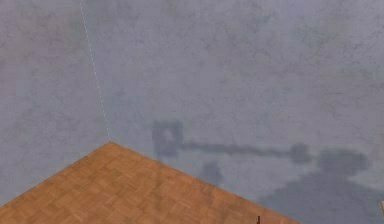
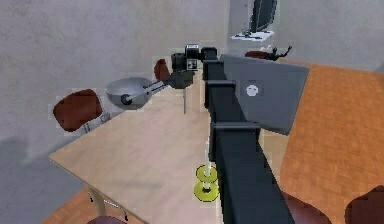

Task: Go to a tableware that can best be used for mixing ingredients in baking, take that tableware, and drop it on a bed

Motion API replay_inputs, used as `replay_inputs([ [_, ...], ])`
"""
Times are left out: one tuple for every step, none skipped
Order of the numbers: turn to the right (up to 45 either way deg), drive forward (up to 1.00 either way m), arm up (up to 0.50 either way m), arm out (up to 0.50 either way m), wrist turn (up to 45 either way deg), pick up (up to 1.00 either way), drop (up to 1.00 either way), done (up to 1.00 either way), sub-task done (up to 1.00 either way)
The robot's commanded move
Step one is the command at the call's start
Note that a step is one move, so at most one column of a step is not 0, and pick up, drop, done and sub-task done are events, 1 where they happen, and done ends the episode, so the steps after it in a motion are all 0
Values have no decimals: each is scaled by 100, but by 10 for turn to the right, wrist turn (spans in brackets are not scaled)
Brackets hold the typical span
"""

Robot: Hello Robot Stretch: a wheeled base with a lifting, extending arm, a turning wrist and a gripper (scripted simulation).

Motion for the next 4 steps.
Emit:
replay_inputs([
  [0, 0, 0, 0, -450, 0, 0, 0, 0],
  [0, 0, 0, 0, -270, 0, 0, 0, 0],
  [0, 0, 0, -44, 0, 0, 0, 0, 0],
  [-450, 0, 0, 0, 0, 0, 0, 0, 0],
])
